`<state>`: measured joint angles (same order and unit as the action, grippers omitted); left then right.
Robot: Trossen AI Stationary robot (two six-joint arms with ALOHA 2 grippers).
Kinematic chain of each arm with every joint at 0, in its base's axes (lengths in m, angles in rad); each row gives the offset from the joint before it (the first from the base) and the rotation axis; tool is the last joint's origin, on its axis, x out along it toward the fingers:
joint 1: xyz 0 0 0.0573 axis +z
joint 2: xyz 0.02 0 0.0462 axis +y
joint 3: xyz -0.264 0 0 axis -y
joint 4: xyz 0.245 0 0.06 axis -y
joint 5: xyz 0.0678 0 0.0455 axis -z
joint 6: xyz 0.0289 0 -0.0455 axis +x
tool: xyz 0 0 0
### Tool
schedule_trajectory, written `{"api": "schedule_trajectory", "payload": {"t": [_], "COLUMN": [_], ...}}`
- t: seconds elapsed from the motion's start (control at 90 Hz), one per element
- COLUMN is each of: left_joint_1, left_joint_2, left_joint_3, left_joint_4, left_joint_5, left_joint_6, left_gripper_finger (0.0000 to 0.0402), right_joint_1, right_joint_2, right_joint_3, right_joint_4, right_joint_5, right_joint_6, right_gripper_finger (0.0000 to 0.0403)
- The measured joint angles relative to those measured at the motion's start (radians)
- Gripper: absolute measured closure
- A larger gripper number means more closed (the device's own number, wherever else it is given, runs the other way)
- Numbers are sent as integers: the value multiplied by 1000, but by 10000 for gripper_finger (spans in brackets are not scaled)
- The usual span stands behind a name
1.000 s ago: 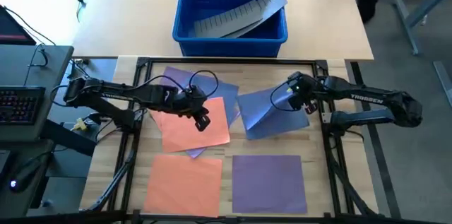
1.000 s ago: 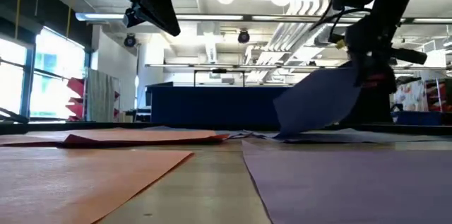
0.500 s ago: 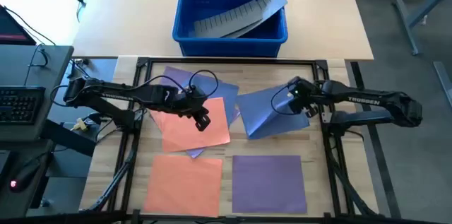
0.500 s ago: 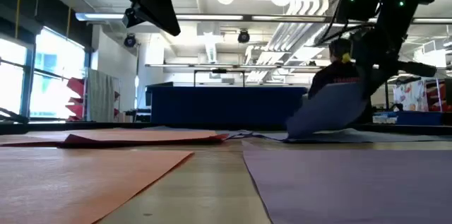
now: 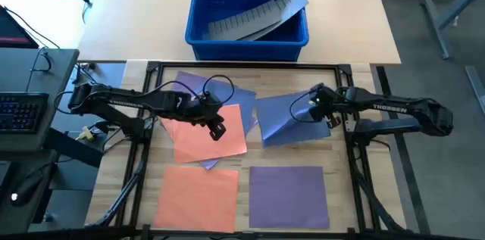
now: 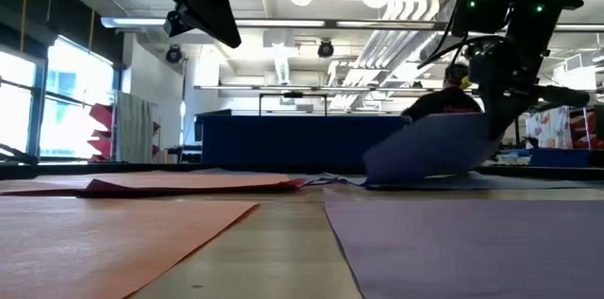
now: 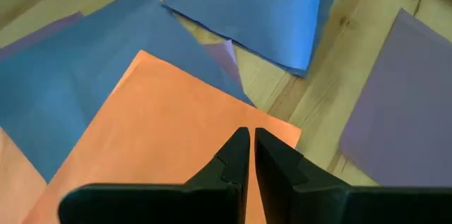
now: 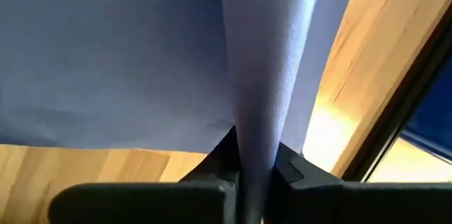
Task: Organize paper
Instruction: Stack the blue paper on top of the blue paper
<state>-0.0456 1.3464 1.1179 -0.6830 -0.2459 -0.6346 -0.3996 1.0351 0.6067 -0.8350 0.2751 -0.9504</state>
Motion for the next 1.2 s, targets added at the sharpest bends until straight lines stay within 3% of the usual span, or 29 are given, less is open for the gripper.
{"api": "schedule_trajectory", "payload": {"t": [0.522,0.656,0.967,1.2], "left_joint_1": [0,0,0,0], "left_joint_2": [0,0,0,0], "left_joint_3": [0,0,0,0], "left_joint_4": [0,0,0,0], "left_joint_5": [0,0,0,0], "left_joint_6": [2,3,0,-1], "left_gripper_finger": [399,399,399,399], "right_joint_1": [0,0,6,48], "right_joint_2": [0,0,0,0], "right_joint_3": [0,0,0,0], "right_joint_4": [-40,-35,4,-94], "right_joint_5": [-44,-43,15,83], "right_joint_6": [34,-32,-78,-72], "right_gripper_finger": [222,191,159,158]}}
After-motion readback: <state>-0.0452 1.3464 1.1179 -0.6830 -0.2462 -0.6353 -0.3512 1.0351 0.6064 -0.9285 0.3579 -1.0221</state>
